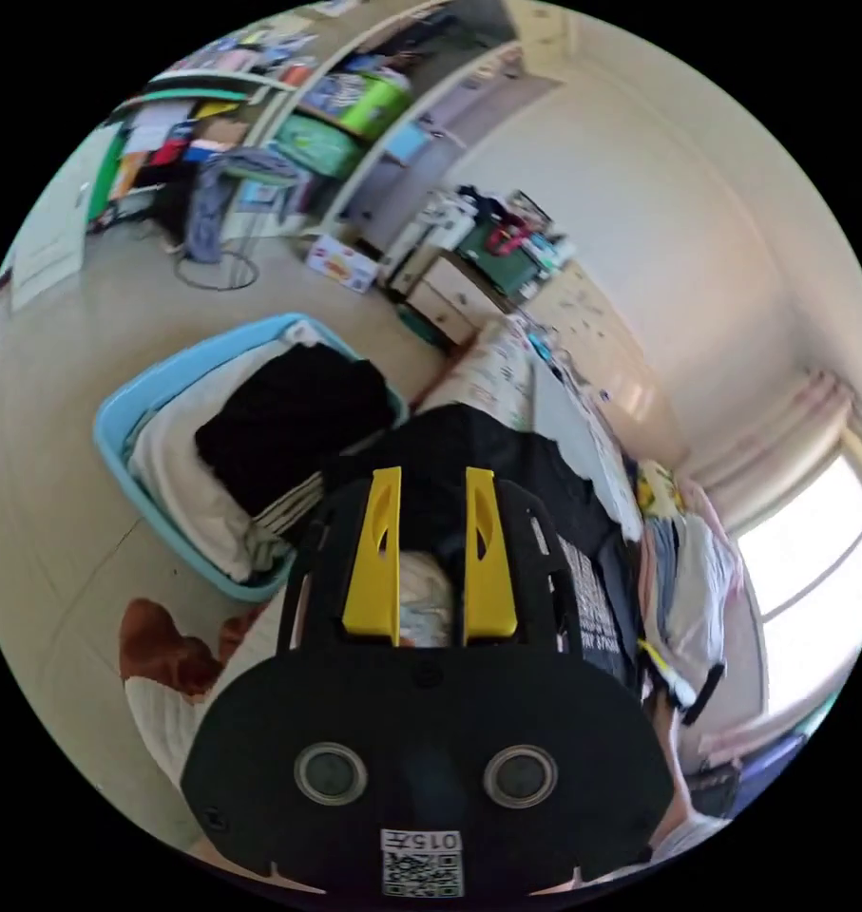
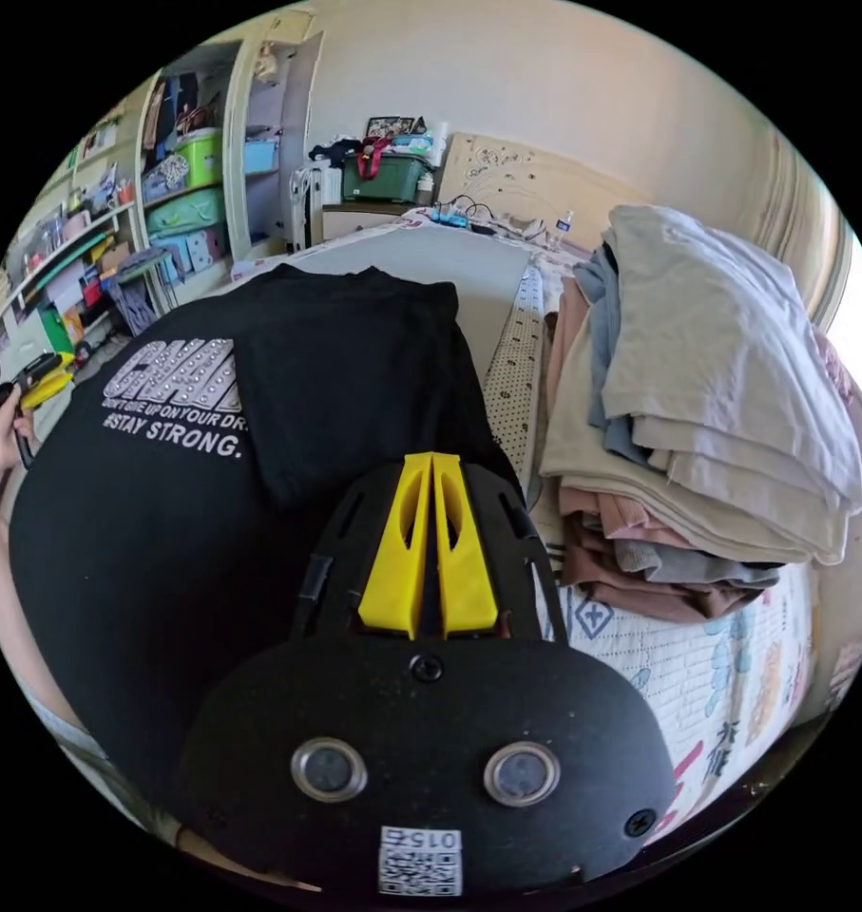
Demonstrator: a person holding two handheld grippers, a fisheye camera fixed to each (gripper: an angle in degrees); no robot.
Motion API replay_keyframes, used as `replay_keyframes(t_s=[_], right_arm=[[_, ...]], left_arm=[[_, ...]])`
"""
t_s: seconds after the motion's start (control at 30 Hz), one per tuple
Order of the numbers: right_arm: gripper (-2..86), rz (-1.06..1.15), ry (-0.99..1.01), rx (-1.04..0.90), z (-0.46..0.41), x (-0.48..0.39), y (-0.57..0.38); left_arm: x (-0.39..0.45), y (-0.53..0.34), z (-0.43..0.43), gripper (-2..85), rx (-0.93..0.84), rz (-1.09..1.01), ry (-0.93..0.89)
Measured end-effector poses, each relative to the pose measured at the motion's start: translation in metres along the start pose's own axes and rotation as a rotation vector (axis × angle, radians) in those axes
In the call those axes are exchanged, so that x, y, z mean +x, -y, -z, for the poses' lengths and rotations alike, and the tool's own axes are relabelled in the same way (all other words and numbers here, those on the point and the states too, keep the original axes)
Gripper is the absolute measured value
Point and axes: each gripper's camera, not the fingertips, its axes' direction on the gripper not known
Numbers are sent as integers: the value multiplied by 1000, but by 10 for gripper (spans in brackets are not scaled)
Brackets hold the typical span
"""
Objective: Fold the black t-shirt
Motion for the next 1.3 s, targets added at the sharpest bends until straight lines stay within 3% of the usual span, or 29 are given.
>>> replay_keyframes(t_s=[0.17,0.33,0.57,0.67,0.8,0.87,0.97,1.17,1.3], right_arm=[[-5,65,-145,-17,8,-18,60],[-6,93,-213,-36,8,-19,111],[-6,76,-310,-272,-18,-12,225],[-6,-80,-353,-261,0,9,274],[-5,-307,-183,-47,63,44,322],[-4,-249,-72,46,90,31,361],[1,-97,52,69,96,-19,423],[60,196,323,-2,52,-178,542],[122,285,403,-101,-9,-264,591]], left_arm=[[-109,7,-33,121,-157,464,-172],[-160,-14,-39,135,-160,715,-216],[-176,-11,-46,103,-213,704,-260],[-182,-18,-38,53,-102,748,-371],[-148,6,-19,21,-18,495,-409],[-108,19,-2,14,4,239,-356],[-72,7,-1,10,-16,92,-401],[-41,-36,-45,8,-278,42,-454],[-41,-45,-55,7,-349,43,-444]])
